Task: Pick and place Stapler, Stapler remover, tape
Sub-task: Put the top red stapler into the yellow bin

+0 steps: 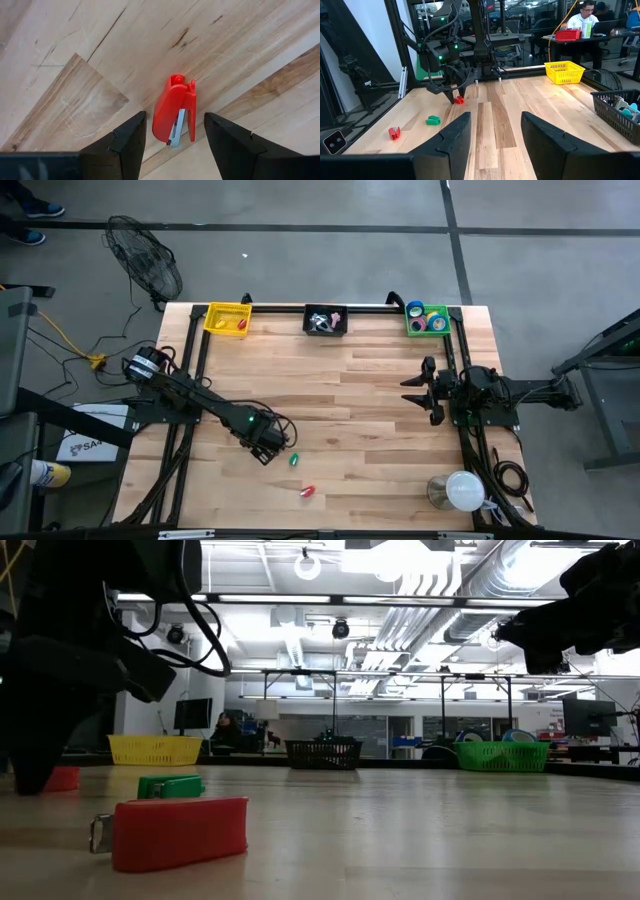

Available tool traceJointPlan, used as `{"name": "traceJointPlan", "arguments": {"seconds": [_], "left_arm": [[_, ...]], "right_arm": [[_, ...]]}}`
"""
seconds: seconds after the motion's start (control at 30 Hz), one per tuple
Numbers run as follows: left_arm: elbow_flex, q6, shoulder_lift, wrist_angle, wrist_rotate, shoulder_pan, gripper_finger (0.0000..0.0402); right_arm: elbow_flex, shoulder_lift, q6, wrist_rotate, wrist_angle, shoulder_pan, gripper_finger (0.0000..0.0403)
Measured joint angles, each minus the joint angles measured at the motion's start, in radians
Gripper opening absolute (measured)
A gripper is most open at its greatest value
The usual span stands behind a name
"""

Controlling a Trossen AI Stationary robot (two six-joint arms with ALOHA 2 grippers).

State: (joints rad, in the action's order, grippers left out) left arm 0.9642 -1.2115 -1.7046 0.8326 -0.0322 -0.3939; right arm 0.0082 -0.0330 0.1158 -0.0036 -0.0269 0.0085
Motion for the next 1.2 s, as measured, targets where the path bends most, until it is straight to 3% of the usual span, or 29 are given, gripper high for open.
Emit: {"name": "traceJointPlan", "arguments": {"seconds": [0.27, 0.77, 1.2], "left_arm": [[0.0, 0.003, 0.0, -0.002, 0.0, 0.0, 0.0192], [0.0, 0.032, -0.001, -0.011, -0.002, 0.001, 0.0099], [0.0, 0.059, 0.001, -0.018, 0.011, 0.001, 0.009]], "right_arm": [[0.0, 0.0, 0.0, 0.0, 0.0, 0.0, 0.0165], [0.0, 0.0, -0.003, 0.0, 0.0, 0.0, 0.0165], [0.0, 0.0, -0.011, 0.0, 0.0, 0.0, 0.0165]]}}
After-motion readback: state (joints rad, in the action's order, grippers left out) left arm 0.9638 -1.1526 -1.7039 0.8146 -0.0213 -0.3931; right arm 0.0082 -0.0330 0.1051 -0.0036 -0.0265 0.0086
